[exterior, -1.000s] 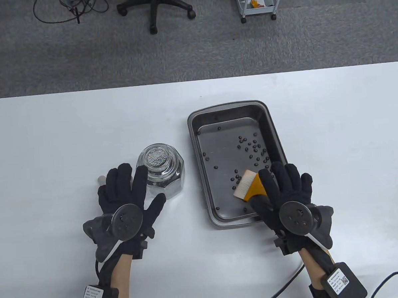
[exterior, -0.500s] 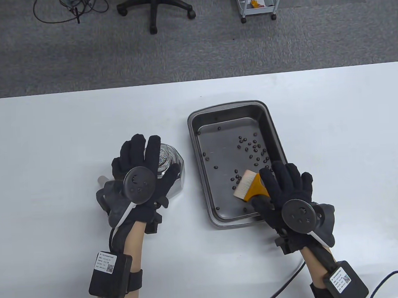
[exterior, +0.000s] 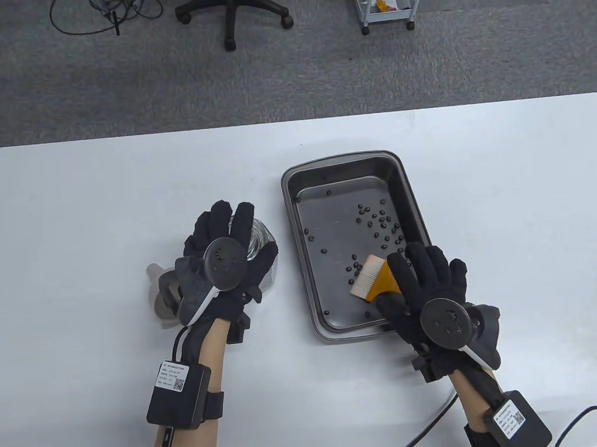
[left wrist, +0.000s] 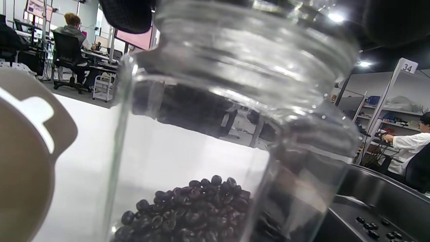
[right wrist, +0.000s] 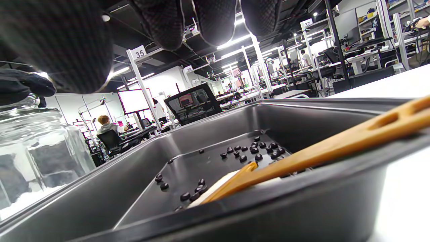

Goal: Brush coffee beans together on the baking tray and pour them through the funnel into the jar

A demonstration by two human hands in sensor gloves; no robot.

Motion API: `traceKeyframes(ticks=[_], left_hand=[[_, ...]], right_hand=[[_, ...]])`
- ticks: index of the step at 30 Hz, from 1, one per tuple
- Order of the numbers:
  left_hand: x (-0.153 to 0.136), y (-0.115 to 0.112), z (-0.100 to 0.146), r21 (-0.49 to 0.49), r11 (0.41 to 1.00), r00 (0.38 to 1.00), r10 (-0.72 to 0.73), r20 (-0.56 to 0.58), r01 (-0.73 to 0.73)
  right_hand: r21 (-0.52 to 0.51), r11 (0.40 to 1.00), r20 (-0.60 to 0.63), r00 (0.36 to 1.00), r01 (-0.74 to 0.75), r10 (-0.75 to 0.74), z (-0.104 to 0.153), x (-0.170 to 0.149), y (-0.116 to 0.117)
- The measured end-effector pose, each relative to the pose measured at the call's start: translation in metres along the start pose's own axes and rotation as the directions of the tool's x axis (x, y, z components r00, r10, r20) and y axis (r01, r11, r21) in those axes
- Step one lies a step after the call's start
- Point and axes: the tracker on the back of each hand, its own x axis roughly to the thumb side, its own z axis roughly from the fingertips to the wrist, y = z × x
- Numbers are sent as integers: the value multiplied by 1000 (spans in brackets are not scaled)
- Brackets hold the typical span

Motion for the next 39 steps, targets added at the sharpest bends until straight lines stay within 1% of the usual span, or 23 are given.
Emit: traceKeyframes(ticks=[3,6,11,14,17,20,29,32,39], left_hand=[[0,-2,-1,11,1000,1000,-7,-6,7],[1,-2,0,35,997,997,-73,-13,73],[-2,-3,-1,39,999,999,-31,-18,32],[-5,-4,-3,48,998,999,44,-4,-44],[-5,-4,-2,74,997,1000,22,10,-22],[-4,-3,-3,79,997,1000,6,8,-6],[1,5,-4,90,996,1000,-14,19,12],[2,11,-3,104,995,1000,13,14,-14],[5,26,5,129,991,999,27,46,-32]], right_hand=[[6,1000,-1,1000,-3,3,0,0,1],[12,1000,-2,1000,-8,8,0,1,2],[20,1000,-2,1000,-15,15,0,1,2],[22,1000,-1,1000,-18,18,0,2,3],[25,999,3,1000,-20,20,0,2,3],[25,1000,6,1000,-18,17,0,3,3],[43,999,18,1000,-16,15,-1,4,5],[45,999,17,1000,-11,10,0,4,5],[41,999,19,1000,-3,2,-1,4,5]])
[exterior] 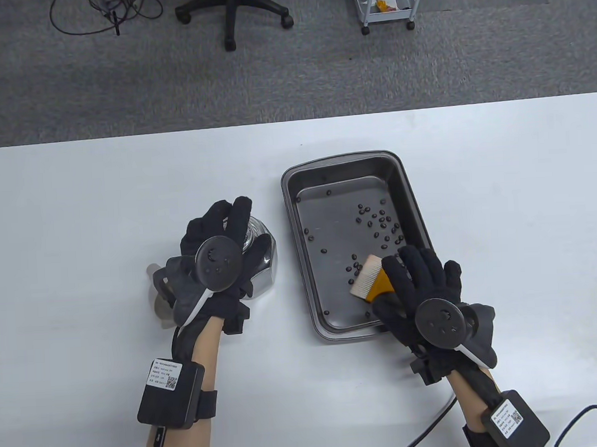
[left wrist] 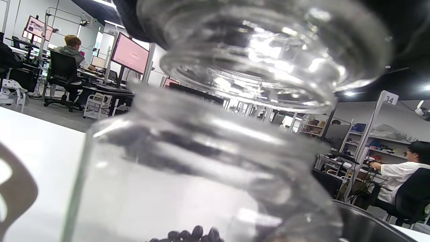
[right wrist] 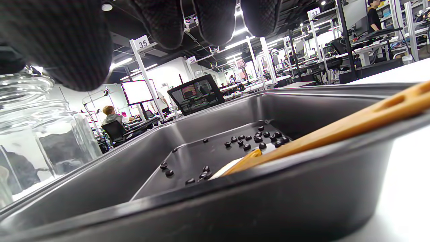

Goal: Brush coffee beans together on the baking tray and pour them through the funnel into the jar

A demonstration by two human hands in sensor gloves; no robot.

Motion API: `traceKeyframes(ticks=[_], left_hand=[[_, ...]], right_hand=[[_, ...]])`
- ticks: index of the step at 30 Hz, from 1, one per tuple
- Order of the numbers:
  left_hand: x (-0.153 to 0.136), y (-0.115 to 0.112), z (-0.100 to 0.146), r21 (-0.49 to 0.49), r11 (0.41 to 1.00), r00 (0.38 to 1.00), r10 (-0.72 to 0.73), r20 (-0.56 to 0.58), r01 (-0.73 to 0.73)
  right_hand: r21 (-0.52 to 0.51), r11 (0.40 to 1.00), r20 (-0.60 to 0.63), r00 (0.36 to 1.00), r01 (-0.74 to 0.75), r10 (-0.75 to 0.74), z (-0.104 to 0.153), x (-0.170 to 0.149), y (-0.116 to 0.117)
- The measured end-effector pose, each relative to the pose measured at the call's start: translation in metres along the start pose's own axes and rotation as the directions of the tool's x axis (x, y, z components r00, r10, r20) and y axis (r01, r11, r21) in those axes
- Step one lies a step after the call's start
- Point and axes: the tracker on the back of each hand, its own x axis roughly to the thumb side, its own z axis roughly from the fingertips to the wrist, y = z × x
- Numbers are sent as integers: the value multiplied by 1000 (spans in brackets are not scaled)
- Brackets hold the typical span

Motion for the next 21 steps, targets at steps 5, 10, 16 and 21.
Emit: traceKeyframes(ticks=[5,10,16,21], left_hand=[[1,13,11,38,999,999,-10,32,9],[3,22,24,56,998,998,-28,52,25],[5,26,44,71,997,997,-23,73,18],[6,22,64,69,997,996,-23,86,17]], right_hand=[[7,1000,-3,1000,-1,1,0,0,0],[14,1000,-5,1000,9,-8,1,-1,1],[9,1000,8,1000,4,-4,4,3,-1],[5,1000,21,1000,13,-13,6,7,-1]])
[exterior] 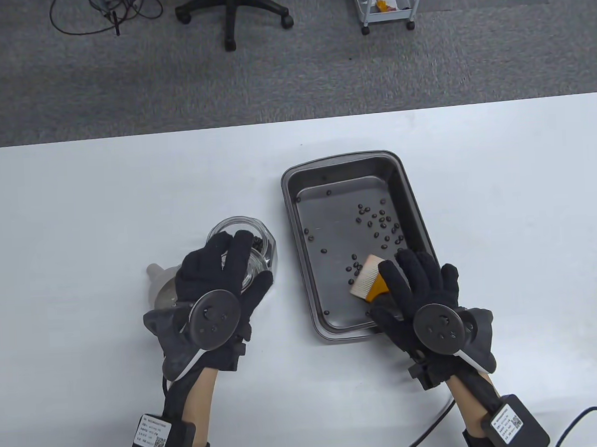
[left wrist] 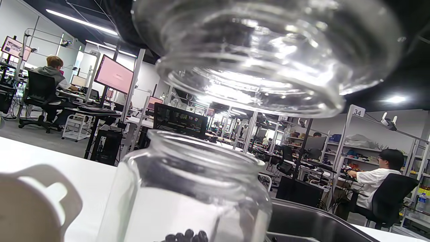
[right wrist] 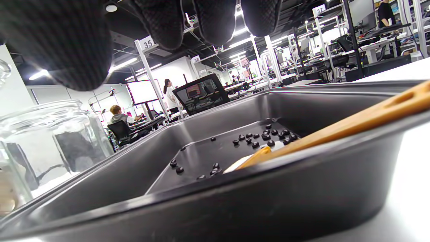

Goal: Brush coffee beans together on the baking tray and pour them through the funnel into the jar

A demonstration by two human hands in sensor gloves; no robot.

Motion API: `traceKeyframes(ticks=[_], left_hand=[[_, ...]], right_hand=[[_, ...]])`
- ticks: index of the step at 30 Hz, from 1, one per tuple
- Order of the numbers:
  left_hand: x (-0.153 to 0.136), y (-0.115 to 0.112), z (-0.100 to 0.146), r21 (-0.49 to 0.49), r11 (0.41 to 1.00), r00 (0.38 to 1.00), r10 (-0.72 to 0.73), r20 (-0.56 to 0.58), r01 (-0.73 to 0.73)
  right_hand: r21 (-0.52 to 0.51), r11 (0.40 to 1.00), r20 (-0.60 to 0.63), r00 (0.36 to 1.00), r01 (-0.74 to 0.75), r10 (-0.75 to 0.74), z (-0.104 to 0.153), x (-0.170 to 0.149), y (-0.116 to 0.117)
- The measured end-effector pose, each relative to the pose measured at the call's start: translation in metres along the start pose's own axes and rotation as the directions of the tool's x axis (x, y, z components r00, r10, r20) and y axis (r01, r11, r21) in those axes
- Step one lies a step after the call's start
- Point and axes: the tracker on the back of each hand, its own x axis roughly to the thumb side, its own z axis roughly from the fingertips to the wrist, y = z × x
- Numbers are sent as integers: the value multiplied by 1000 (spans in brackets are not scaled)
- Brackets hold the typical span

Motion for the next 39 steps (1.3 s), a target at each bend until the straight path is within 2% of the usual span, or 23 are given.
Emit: traceKeyframes(ticks=[8,19,39], left_hand=[[-4,-15,28,-15,1000,1000,12,-19,-12],[-11,-53,57,-81,997,1000,0,-28,-2],[-6,-119,70,-237,971,1000,-19,10,20]], right_hand=[[21,1000,-5,1000,2,-2,0,-1,3],[36,999,-12,1000,-6,6,-1,-1,5],[52,999,-27,1000,-4,5,-2,-3,6]])
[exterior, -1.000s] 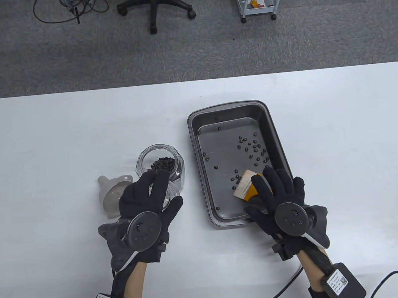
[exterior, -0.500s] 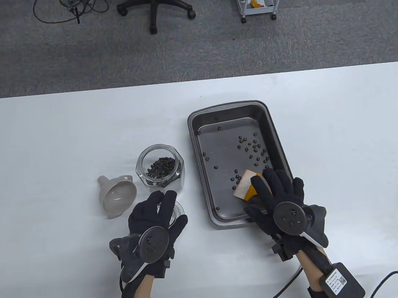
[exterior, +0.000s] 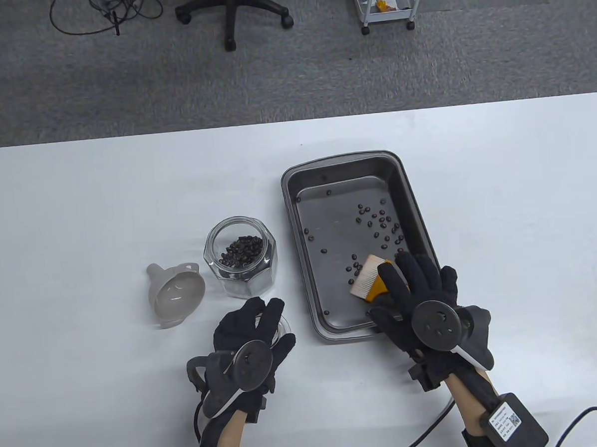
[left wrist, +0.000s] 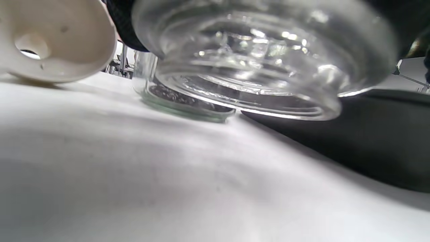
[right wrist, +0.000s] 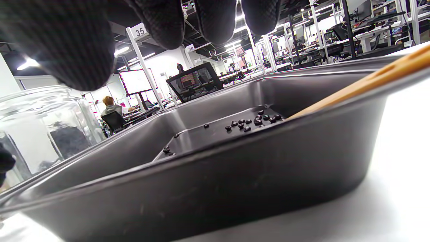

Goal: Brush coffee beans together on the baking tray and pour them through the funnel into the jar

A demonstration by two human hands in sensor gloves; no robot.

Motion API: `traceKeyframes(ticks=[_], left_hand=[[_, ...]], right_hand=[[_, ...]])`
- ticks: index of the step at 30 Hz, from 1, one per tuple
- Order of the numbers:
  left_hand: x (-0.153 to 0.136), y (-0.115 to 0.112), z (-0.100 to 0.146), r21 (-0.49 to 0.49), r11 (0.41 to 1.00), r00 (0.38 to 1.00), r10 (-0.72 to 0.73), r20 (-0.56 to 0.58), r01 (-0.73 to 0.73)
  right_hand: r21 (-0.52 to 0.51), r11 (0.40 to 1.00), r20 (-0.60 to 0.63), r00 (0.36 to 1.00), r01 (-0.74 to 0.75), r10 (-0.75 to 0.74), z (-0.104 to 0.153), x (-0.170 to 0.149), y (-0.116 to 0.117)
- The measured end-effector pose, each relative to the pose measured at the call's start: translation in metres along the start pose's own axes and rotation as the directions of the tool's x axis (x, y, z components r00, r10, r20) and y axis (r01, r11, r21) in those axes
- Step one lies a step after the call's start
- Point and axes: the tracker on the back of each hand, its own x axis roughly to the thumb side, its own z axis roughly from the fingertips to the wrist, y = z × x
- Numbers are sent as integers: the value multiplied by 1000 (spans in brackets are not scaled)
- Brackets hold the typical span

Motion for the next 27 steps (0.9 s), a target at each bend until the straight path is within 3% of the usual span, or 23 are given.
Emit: traceKeyframes(ticks=[5,27], left_hand=[[1,-11,-4,-62,998,1000,-11,17,12],[0,-12,-5,-133,990,999,-38,13,40]], right_hand=[[13,1000,-9,1000,-2,2,-2,-2,2],[30,999,-29,999,-19,20,-3,-5,4]])
